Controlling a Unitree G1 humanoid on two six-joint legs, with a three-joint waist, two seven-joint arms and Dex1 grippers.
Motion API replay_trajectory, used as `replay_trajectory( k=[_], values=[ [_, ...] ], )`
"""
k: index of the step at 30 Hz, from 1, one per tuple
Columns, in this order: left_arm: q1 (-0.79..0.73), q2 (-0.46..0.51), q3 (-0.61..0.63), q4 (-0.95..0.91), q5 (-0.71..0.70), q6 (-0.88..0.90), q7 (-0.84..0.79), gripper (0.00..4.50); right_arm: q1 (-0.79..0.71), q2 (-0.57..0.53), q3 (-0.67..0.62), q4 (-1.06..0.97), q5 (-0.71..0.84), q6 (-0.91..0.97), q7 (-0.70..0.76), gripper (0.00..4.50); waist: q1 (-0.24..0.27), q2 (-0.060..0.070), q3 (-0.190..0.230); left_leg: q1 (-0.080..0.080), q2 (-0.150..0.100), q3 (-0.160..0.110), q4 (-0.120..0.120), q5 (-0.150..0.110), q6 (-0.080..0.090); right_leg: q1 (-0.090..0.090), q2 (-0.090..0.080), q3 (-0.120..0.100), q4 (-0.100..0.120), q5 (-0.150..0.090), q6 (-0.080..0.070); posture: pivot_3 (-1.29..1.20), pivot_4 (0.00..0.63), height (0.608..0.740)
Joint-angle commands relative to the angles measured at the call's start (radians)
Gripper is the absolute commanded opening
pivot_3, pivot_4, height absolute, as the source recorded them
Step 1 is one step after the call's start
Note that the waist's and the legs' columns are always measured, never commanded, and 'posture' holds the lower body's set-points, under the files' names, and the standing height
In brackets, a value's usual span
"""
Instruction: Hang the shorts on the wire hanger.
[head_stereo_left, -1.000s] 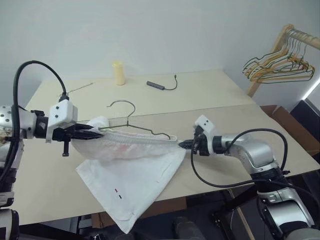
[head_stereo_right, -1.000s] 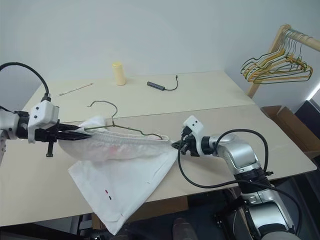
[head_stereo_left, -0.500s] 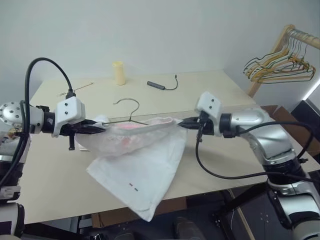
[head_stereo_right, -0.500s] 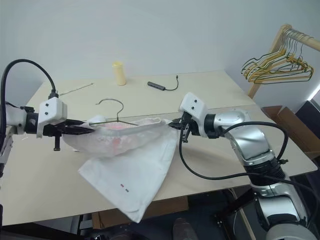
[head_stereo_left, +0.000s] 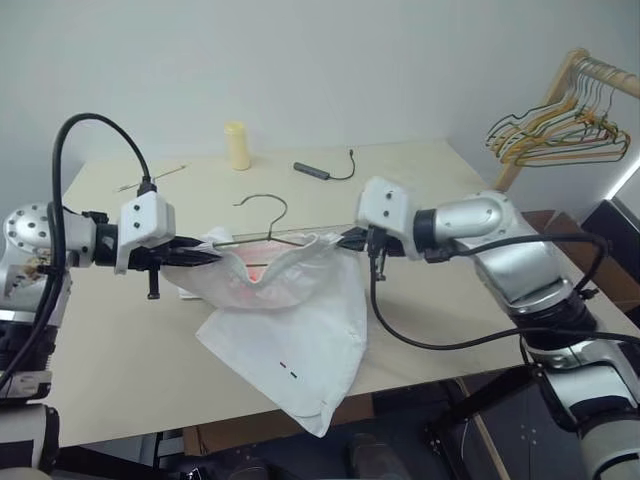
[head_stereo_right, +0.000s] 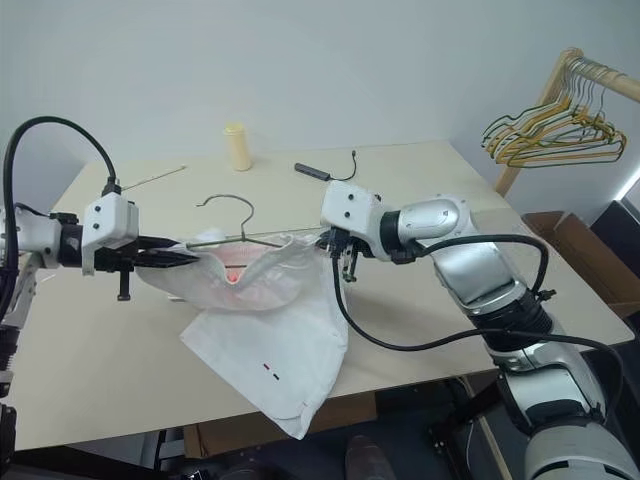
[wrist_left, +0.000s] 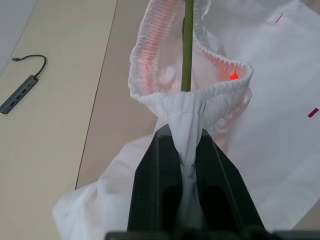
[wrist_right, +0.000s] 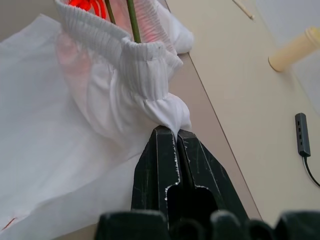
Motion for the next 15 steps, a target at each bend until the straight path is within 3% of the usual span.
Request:
replay_trajectory(
  k=[1, 4, 7, 12, 15],
  values=[
    [0.000, -0.004, 0.059, -0.037, -0.053, 0.000, 0.012, 0.00, 0.004, 0.005, -0.012, -0.025, -0.026, -0.061, -0.005, 0.05, 0.001, 0.000, 0.000, 0.000, 0.000, 0.000, 0.000, 0.000, 0.000, 0.000, 0.000, 0.000, 0.000, 0.000, 0.000, -0.09, 0.000, 0.740],
    [0.008, -0.003, 0.063, -0.049, -0.072, 0.005, 0.009, 0.00, 0.013, 0.010, -0.014, -0.032, -0.037, -0.101, 0.003, 0.05, 0.001, 0.000, 0.000, 0.000, 0.000, 0.000, 0.000, 0.000, 0.000, 0.000, 0.000, 0.000, 0.000, 0.000, 0.000, -0.09, 0.000, 0.740],
    [0.009, -0.005, 0.059, -0.048, -0.068, 0.000, 0.011, 0.00, 0.030, -0.005, -0.020, -0.043, -0.031, -0.148, 0.044, 0.73, 0.001, 0.000, 0.000, 0.000, 0.000, 0.000, 0.000, 0.000, 0.000, 0.000, 0.000, 0.000, 0.000, 0.000, 0.000, -0.09, 0.000, 0.740],
    [-0.003, -0.011, 0.049, -0.039, -0.063, -0.008, 0.008, 0.00, 0.043, -0.008, -0.028, -0.031, -0.018, -0.170, 0.091, 2.41, 0.000, 0.000, 0.000, 0.000, 0.000, 0.000, 0.000, 0.000, 0.000, 0.000, 0.000, 0.000, 0.000, 0.000, 0.000, -0.11, 0.000, 0.740],
    [-0.005, -0.015, 0.049, -0.045, -0.067, -0.005, 0.003, 0.00, 0.039, 0.000, -0.029, -0.005, -0.023, -0.172, 0.101, 2.41, -0.001, 0.000, 0.000, 0.000, 0.000, 0.000, 0.000, 0.000, 0.000, 0.000, 0.000, 0.000, 0.000, 0.000, 0.000, -0.11, 0.000, 0.740]
  ],
)
